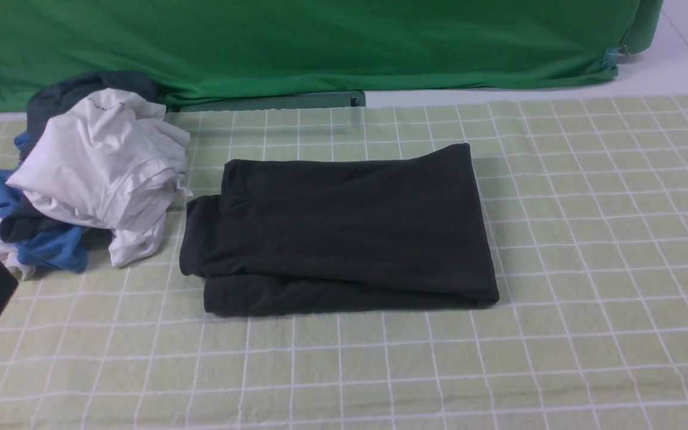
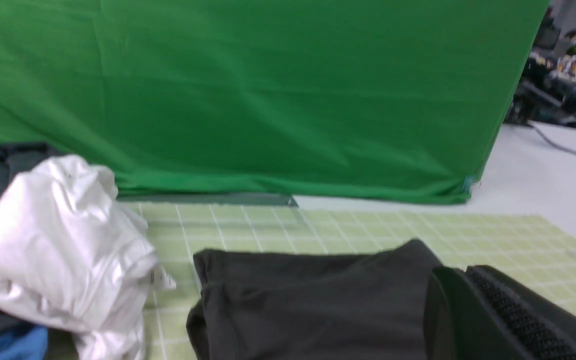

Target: Fold a long-sleeved shirt over a green coffee tablecloth.

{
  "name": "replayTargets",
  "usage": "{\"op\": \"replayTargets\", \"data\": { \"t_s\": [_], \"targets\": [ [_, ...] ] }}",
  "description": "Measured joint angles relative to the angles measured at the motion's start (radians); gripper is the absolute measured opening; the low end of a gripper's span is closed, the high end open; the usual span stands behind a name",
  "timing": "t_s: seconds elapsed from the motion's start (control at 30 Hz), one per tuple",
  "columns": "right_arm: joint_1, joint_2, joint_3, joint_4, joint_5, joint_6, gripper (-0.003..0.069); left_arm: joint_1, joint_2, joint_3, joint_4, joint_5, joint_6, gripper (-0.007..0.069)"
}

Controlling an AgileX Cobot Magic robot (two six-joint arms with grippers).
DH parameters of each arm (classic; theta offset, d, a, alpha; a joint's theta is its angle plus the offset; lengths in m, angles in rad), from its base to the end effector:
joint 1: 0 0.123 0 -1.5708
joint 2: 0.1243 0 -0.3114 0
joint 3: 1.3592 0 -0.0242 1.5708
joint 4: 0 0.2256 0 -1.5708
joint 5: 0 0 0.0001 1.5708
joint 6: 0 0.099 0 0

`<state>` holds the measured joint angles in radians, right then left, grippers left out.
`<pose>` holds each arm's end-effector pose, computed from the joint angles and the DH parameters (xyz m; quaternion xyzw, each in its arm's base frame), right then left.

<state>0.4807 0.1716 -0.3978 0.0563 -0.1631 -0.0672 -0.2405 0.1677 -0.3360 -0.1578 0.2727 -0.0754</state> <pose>-0.0020 -0.0020 0.3517 -0.1230 0.5056 0.1961 0.8311 0.0115 -0.0071 0.2916 0.0195 0.7117 -0.1774 0.6794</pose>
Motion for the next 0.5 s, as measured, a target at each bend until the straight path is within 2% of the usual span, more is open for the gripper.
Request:
{"op": "replayTargets", "data": {
  "t_s": [0.13, 0.5],
  "targets": [
    [0.000, 0.000, 0.000, 0.000, -0.001, 0.003, 0.0087, 0.000, -0.005, 0.000, -0.003, -0.006, 0.013, 0.0013],
    [0.000, 0.000, 0.000, 0.000, -0.001, 0.004, 0.0122, 0.000, -0.006, 0.001, 0.002, 0.035, 0.023, 0.0014]
  ]
}}
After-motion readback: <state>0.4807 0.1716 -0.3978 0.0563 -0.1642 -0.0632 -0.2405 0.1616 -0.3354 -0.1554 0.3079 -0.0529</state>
